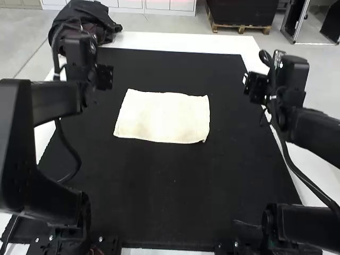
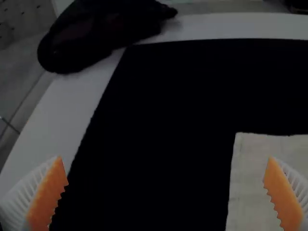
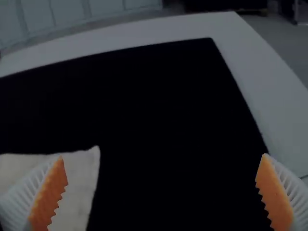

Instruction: Fold the towel.

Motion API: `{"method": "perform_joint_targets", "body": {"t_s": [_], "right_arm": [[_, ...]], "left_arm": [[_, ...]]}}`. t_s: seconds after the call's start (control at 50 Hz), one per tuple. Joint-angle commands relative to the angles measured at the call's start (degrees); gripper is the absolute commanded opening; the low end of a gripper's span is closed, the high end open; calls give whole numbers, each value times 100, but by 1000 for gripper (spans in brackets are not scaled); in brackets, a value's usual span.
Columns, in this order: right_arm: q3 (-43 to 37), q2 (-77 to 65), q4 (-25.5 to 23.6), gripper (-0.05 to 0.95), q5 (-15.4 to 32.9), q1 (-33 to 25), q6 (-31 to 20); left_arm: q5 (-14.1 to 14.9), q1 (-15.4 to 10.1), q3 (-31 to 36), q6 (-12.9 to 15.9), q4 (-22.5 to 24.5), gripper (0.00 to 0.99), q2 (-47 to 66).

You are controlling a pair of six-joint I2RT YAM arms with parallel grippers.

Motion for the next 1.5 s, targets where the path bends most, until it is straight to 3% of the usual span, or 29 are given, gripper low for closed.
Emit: {"method": "perform_joint_targets", "body": {"t_s": [0.0,0.06,0.14,0.26,0.44,0.62,0.76,1.0,1.1,1.22,1.48], "right_arm": [[-74,56,151,900,503,-153,-387],[-100,267,133,900,353,-293,-361],[14,654,71,900,63,-346,-273],[357,1032,-359,908,-315,-258,-255],[752,1383,-597,902,-851,84,-414],[805,1787,-403,902,-666,629,-431],[919,2280,-104,902,-631,717,-431],[1323,3079,-104,907,-772,788,-449],[1570,3299,-60,908,-622,893,-440],[1842,3616,-69,907,-684,1060,-379],[2334,4451,-69,905,-930,1306,-361]], "left_arm": [[-184,-178,-315,-143,73,959,118],[-193,-204,-473,-125,134,959,179],[36,-169,-570,-99,117,959,241],[45,-169,-578,-90,117,959,346],[36,-178,-236,235,-59,959,935],[168,-178,98,543,-68,959,1533],[308,-151,353,543,38,959,2016],[440,-169,1056,525,-59,959,2746],[440,-169,1390,490,-182,959,3036],[554,-151,1768,279,-358,959,3308],[783,-143,2111,253,-402,959,3704]]}}
